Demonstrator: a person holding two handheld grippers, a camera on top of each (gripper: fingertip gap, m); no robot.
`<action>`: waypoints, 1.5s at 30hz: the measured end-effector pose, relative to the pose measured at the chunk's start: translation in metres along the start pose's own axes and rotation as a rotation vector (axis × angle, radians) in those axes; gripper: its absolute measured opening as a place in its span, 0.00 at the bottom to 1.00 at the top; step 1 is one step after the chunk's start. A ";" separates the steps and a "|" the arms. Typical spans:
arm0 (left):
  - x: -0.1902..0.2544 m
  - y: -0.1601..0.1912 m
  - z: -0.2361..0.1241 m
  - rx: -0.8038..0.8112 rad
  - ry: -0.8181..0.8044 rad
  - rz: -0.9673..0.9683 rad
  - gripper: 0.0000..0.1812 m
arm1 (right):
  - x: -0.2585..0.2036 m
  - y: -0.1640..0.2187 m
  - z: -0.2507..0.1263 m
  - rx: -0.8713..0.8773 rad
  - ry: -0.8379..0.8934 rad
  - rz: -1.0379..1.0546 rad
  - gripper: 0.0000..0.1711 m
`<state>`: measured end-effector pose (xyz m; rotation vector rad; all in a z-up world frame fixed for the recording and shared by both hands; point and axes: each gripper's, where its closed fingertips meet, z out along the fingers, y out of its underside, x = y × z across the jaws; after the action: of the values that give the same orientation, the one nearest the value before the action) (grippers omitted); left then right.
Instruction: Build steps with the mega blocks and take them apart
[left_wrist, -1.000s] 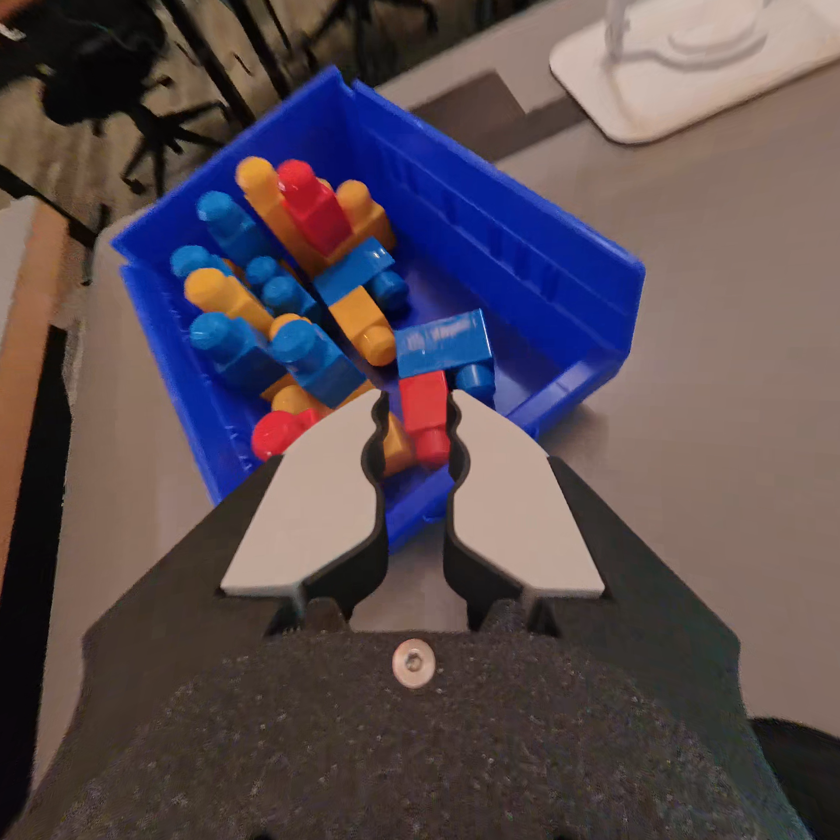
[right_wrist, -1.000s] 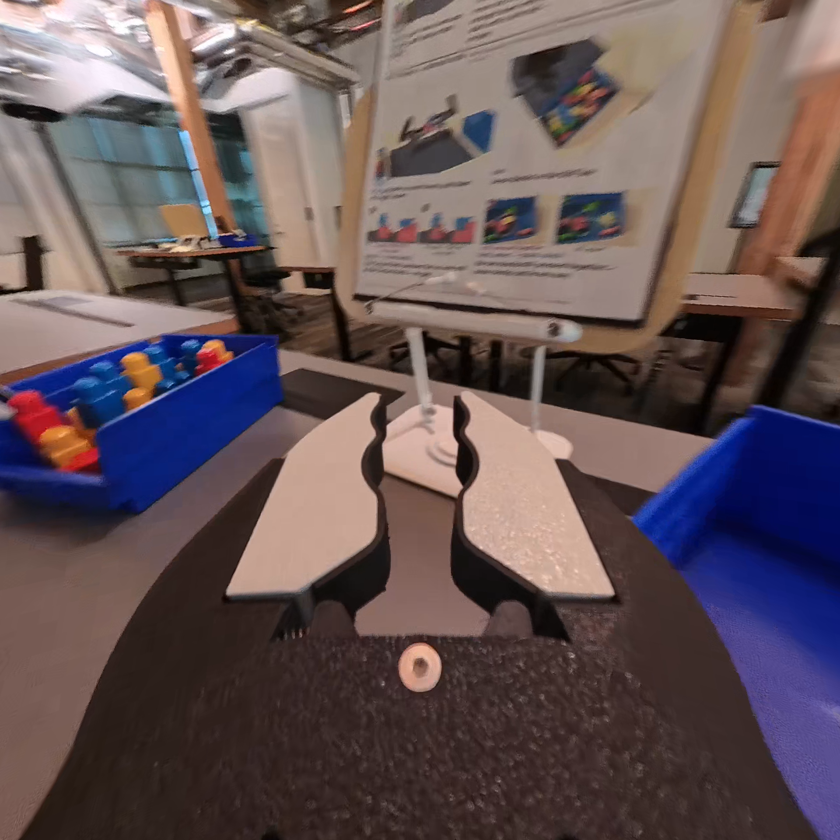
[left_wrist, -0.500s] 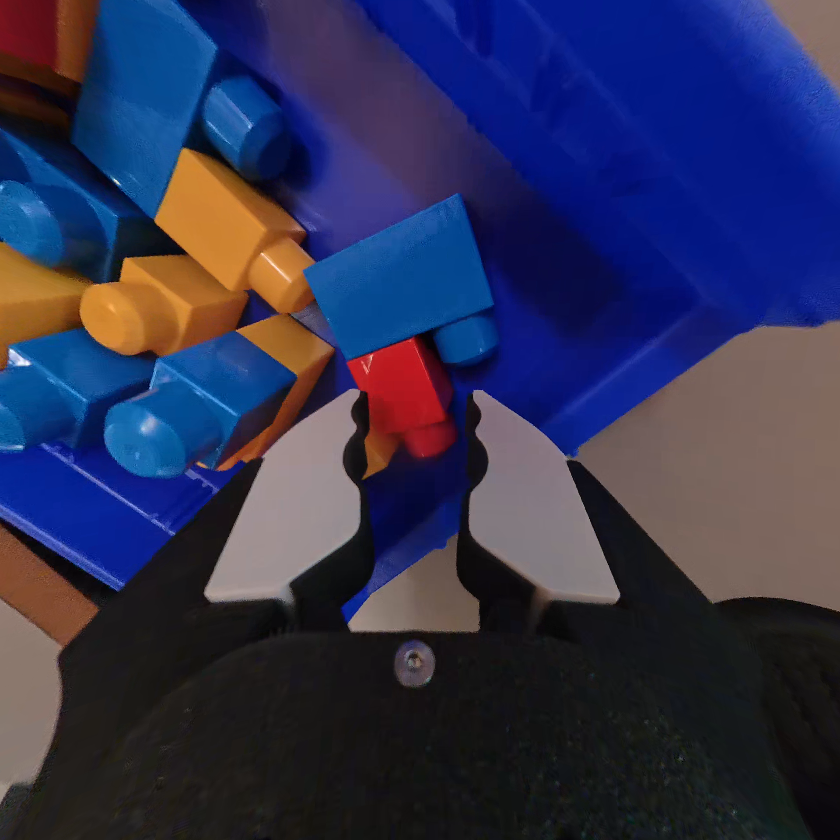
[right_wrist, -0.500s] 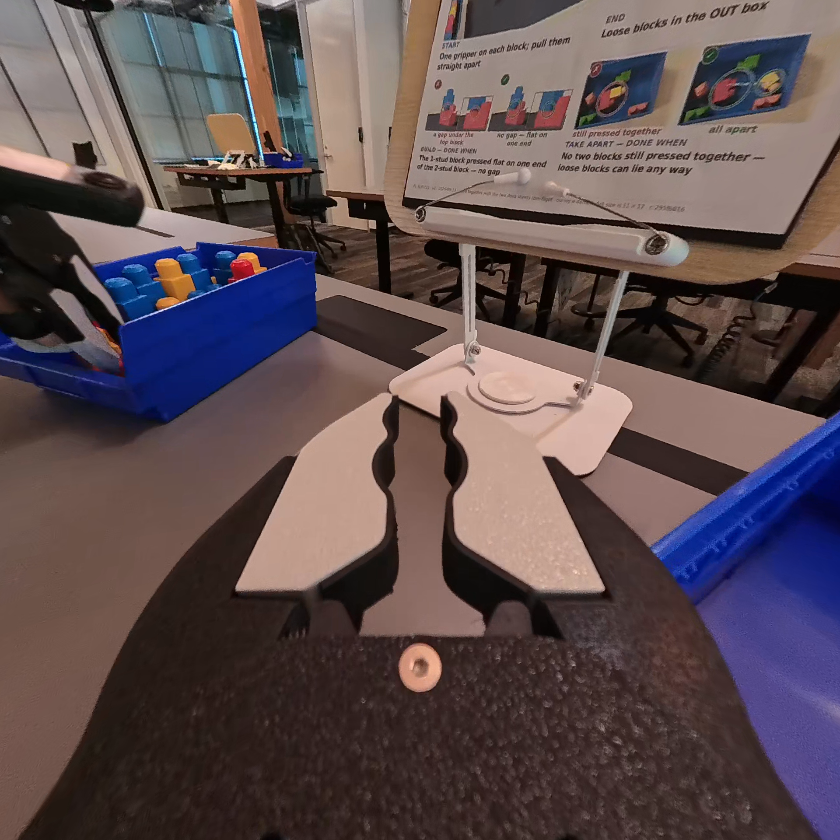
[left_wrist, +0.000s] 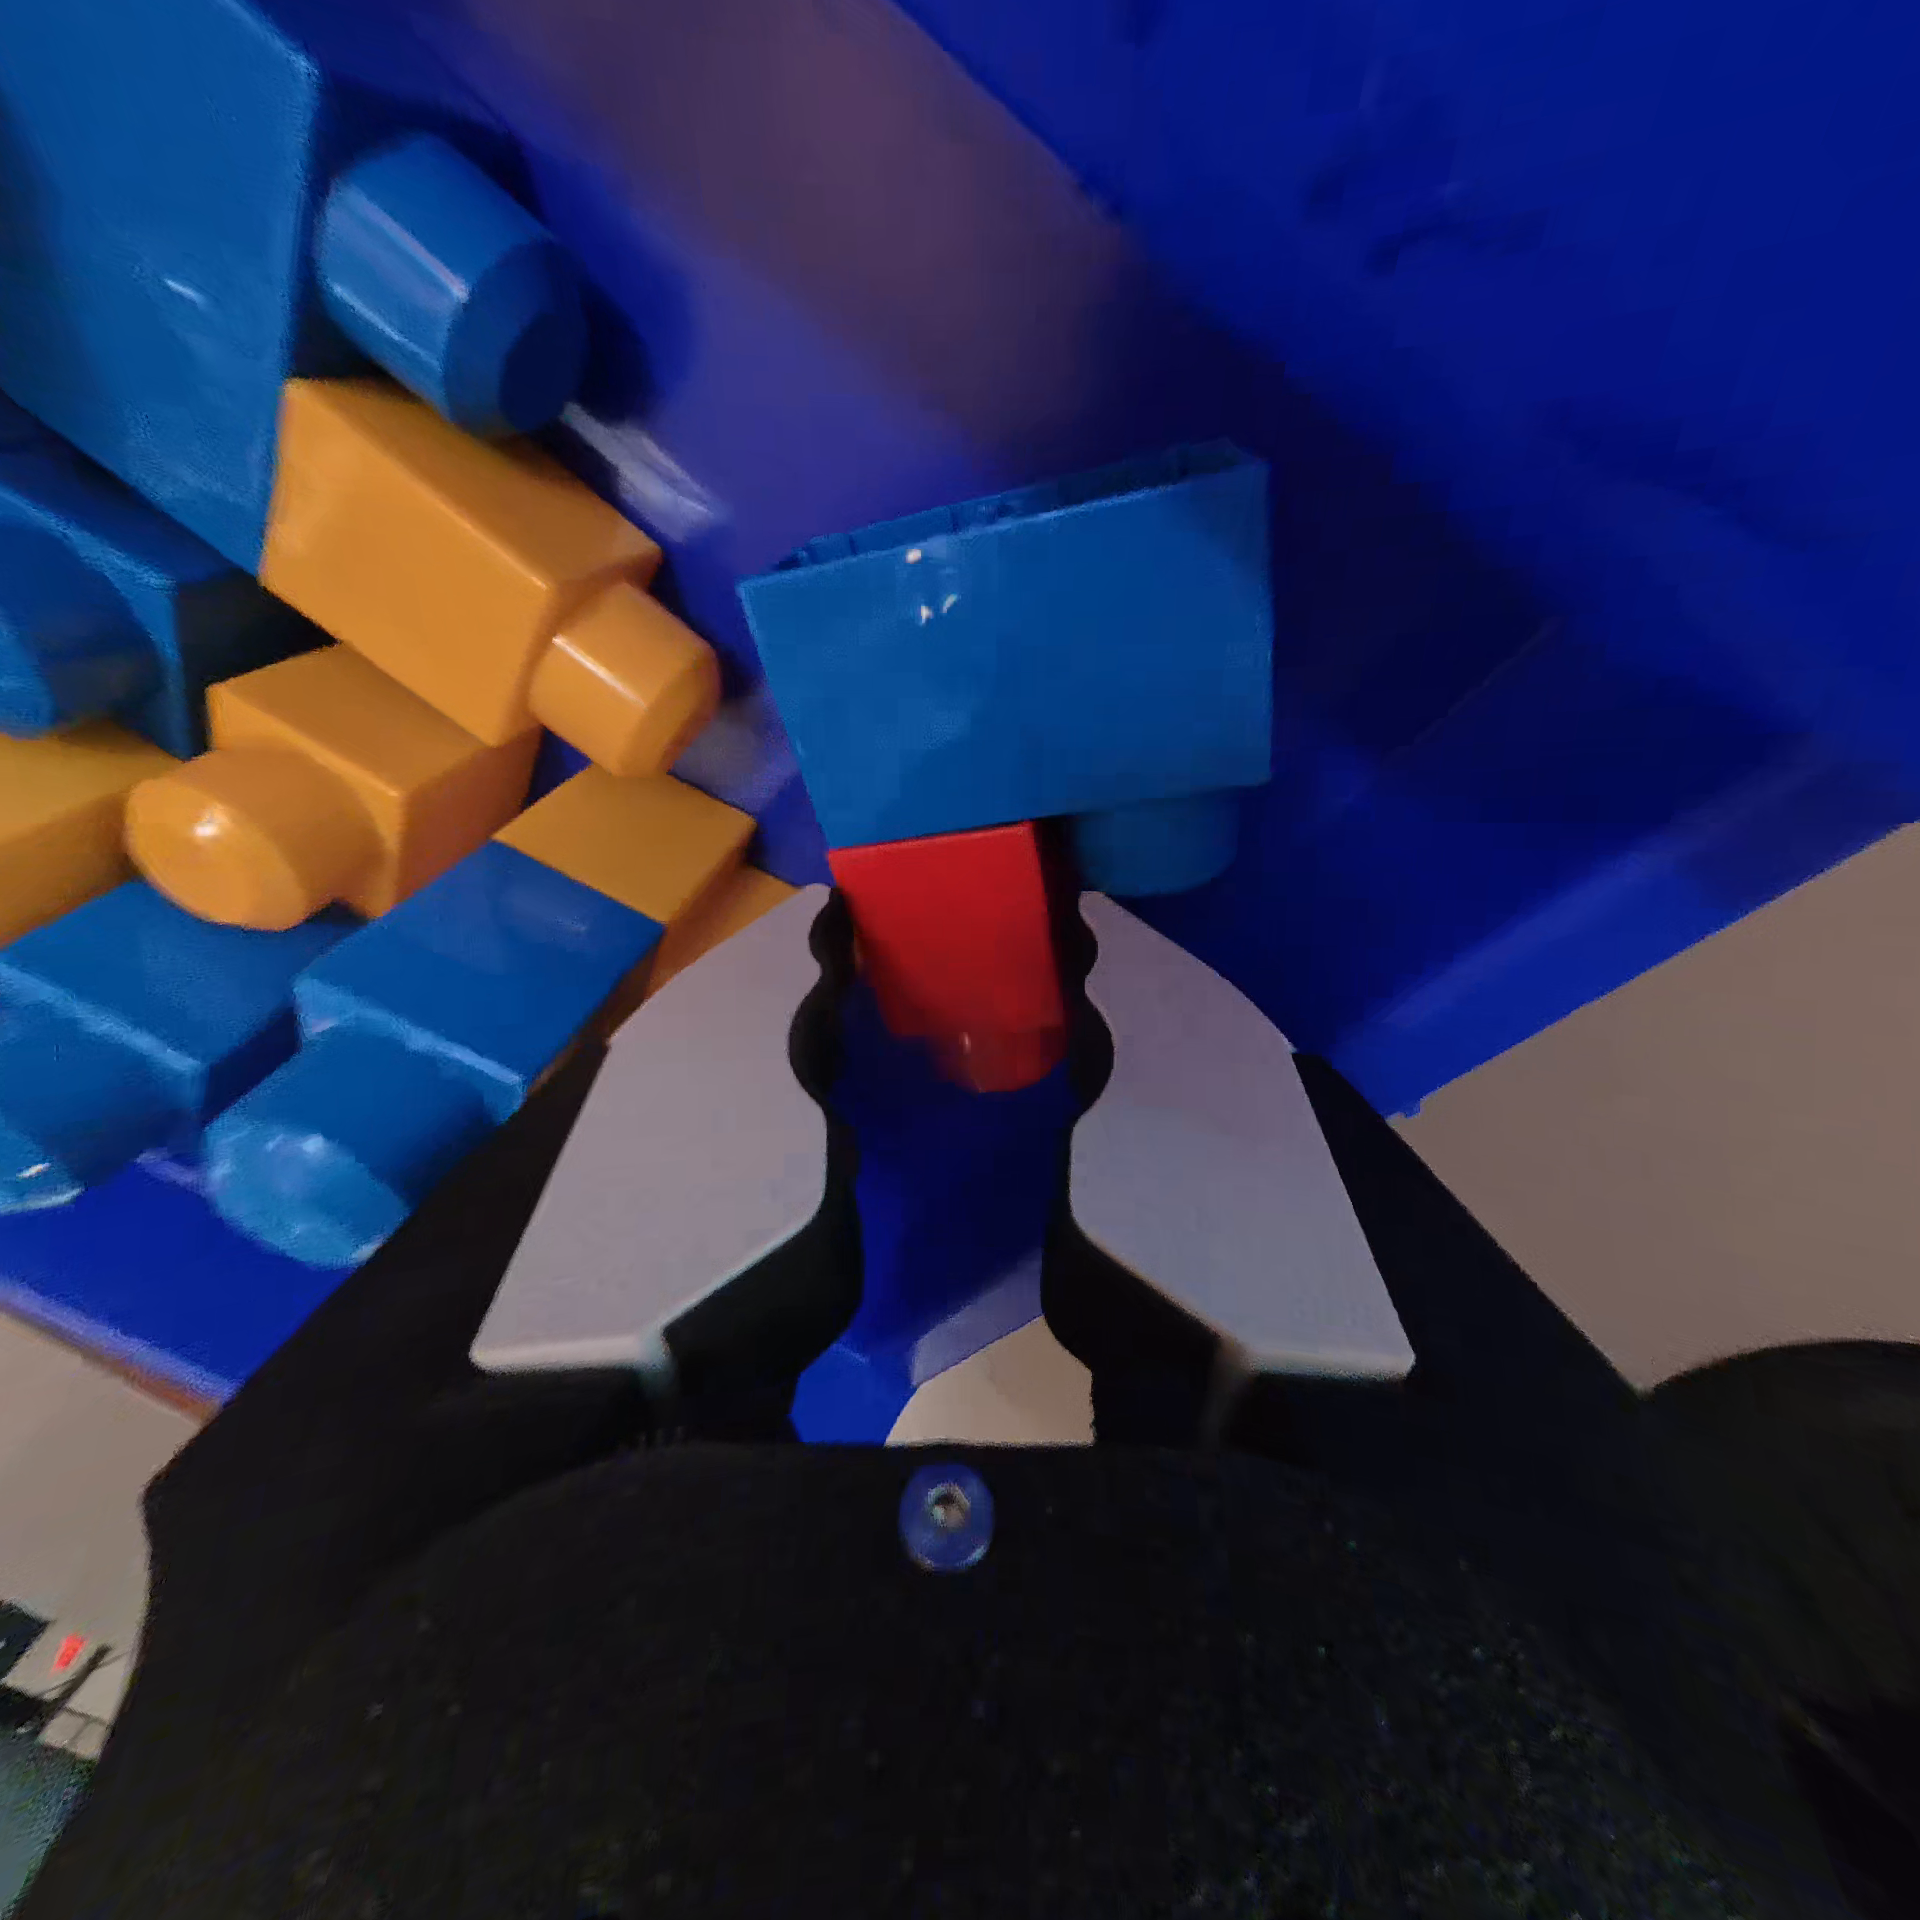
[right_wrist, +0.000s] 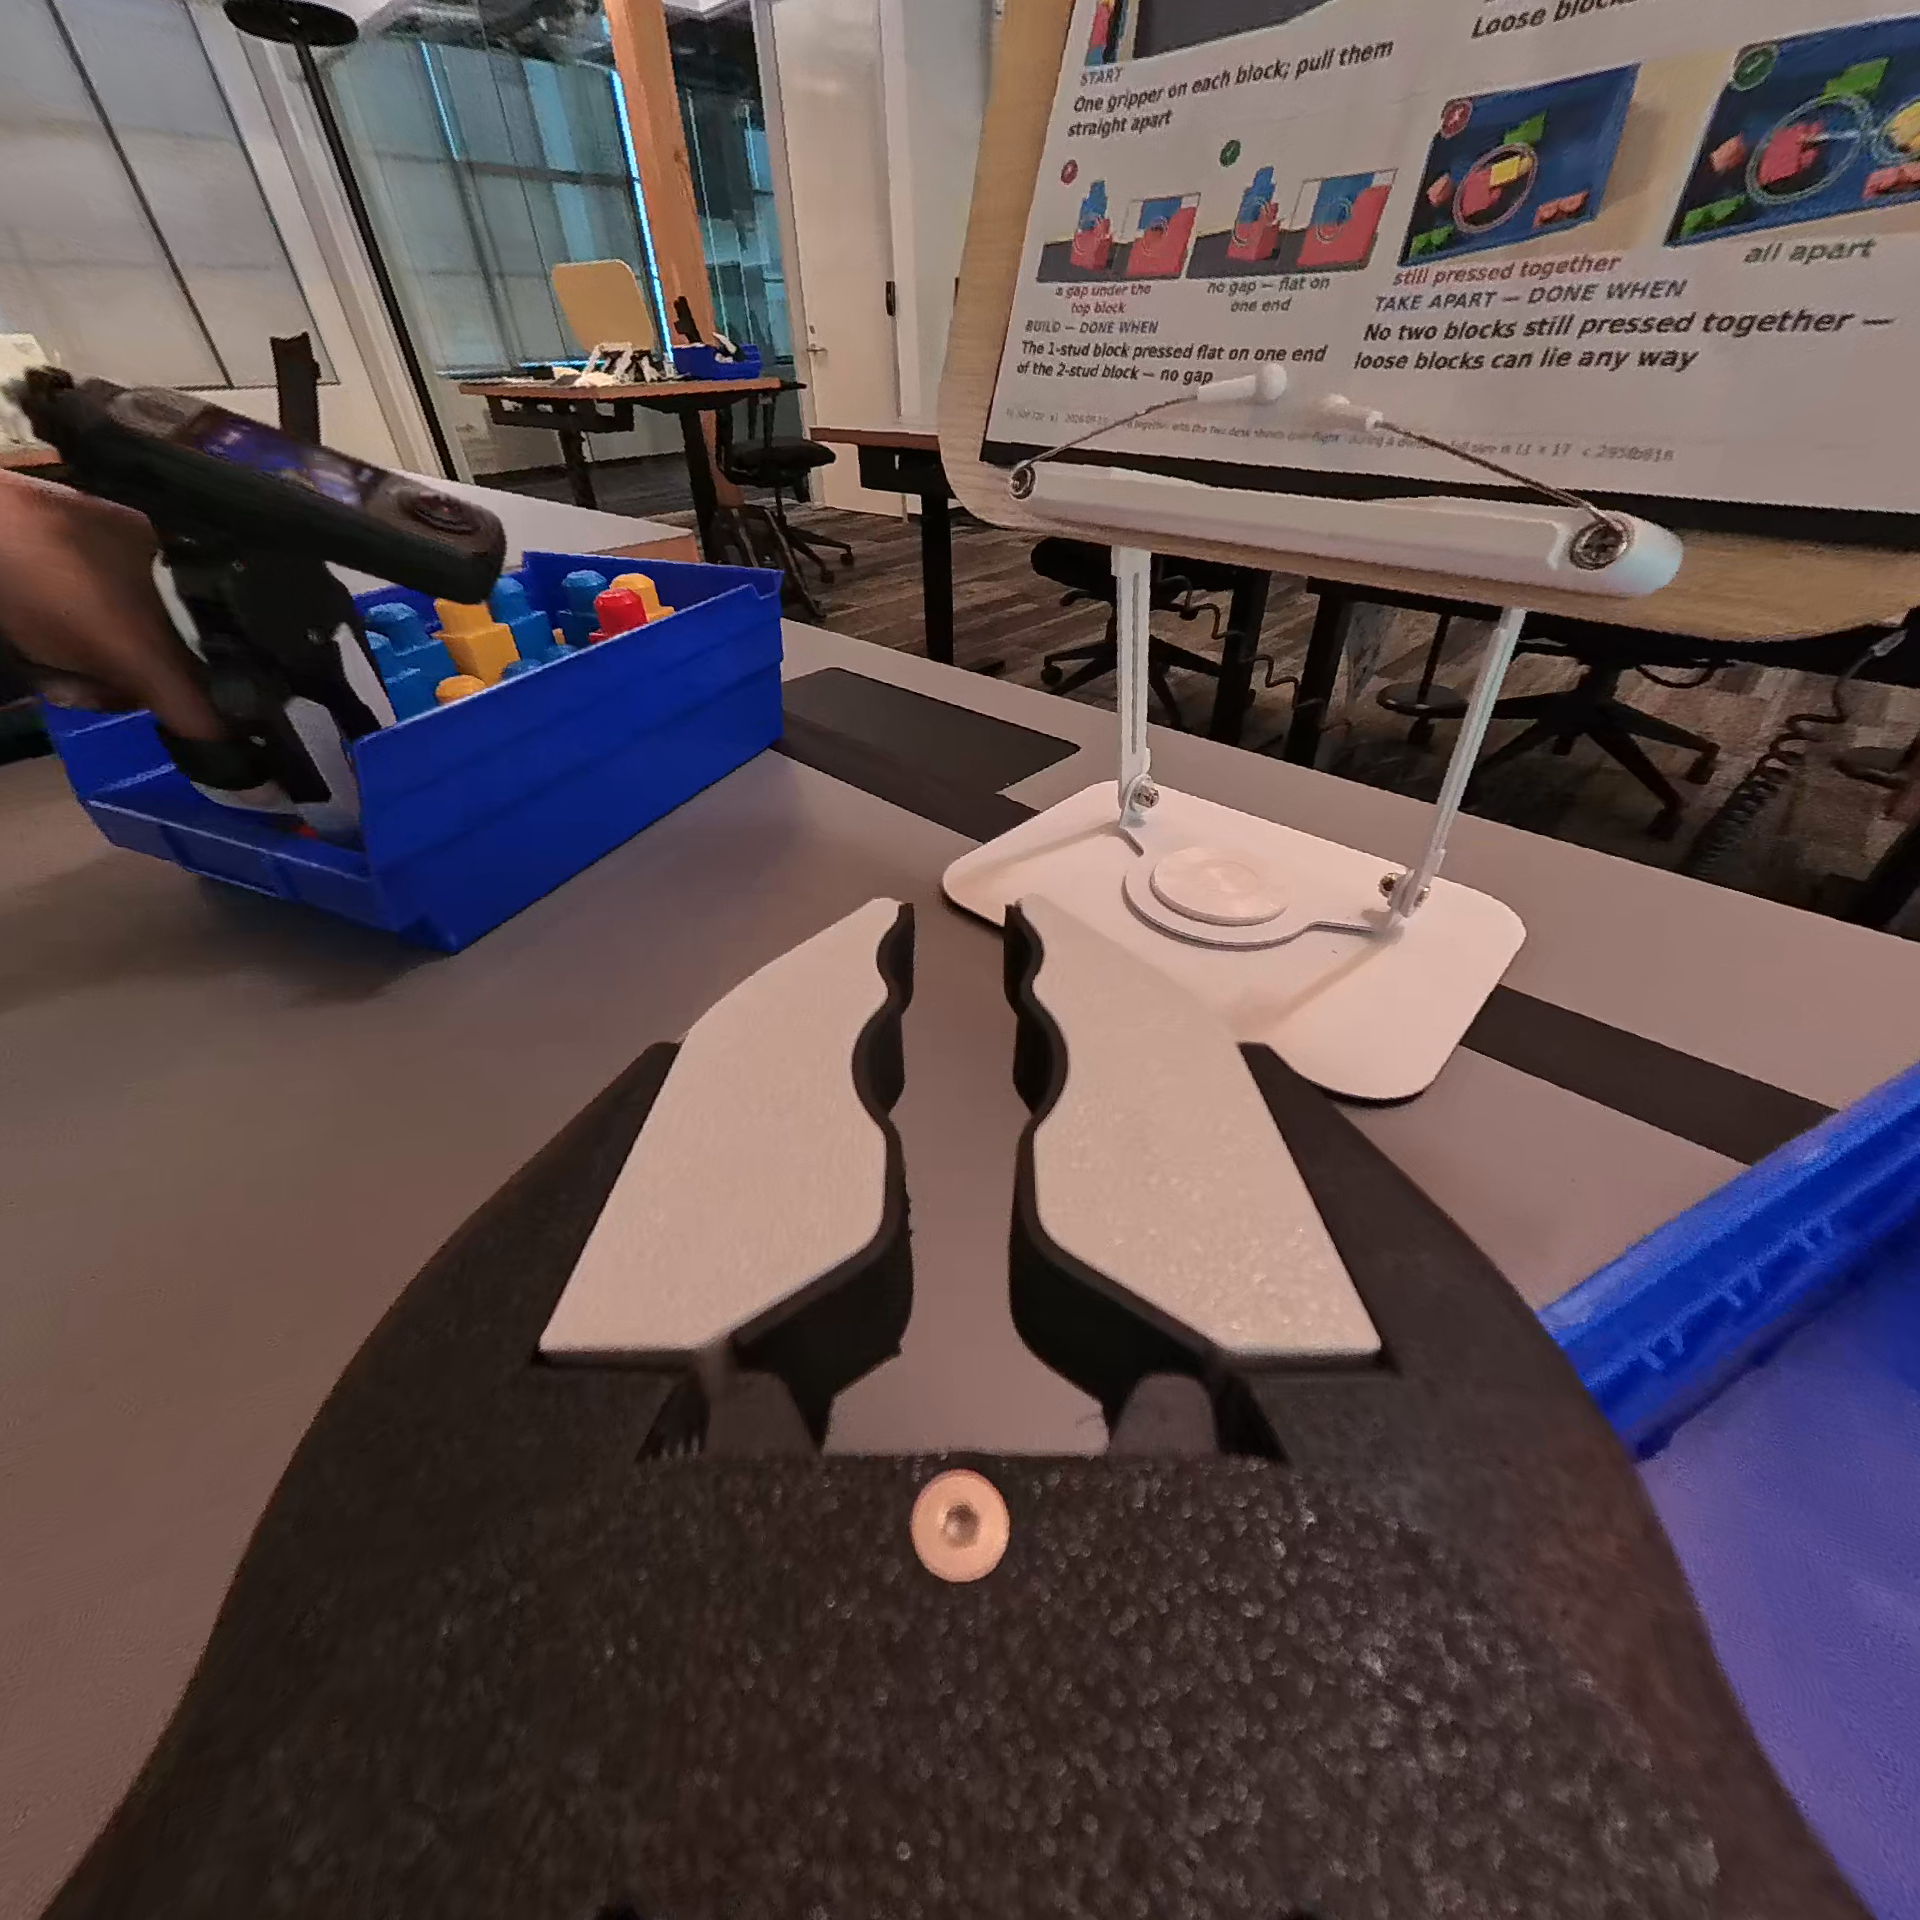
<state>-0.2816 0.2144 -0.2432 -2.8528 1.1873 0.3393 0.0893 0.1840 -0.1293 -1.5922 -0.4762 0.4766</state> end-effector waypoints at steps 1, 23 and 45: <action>-0.004 -0.001 -0.005 0.023 -0.041 0.013 0.21 | 0.000 0.000 0.000 0.001 -0.001 -0.002 0.09; 0.117 -0.091 -0.213 1.201 -0.941 0.398 0.20 | -0.005 -0.028 -0.017 0.136 -0.118 0.120 0.16; 0.210 -0.121 -0.135 1.189 -0.842 0.687 0.20 | -0.111 0.035 0.006 -0.265 -0.457 -0.042 0.22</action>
<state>-0.0271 0.1381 -0.1630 -1.0811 1.3823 0.5151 -0.0050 0.1241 -0.1624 -1.7222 -0.9489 0.7760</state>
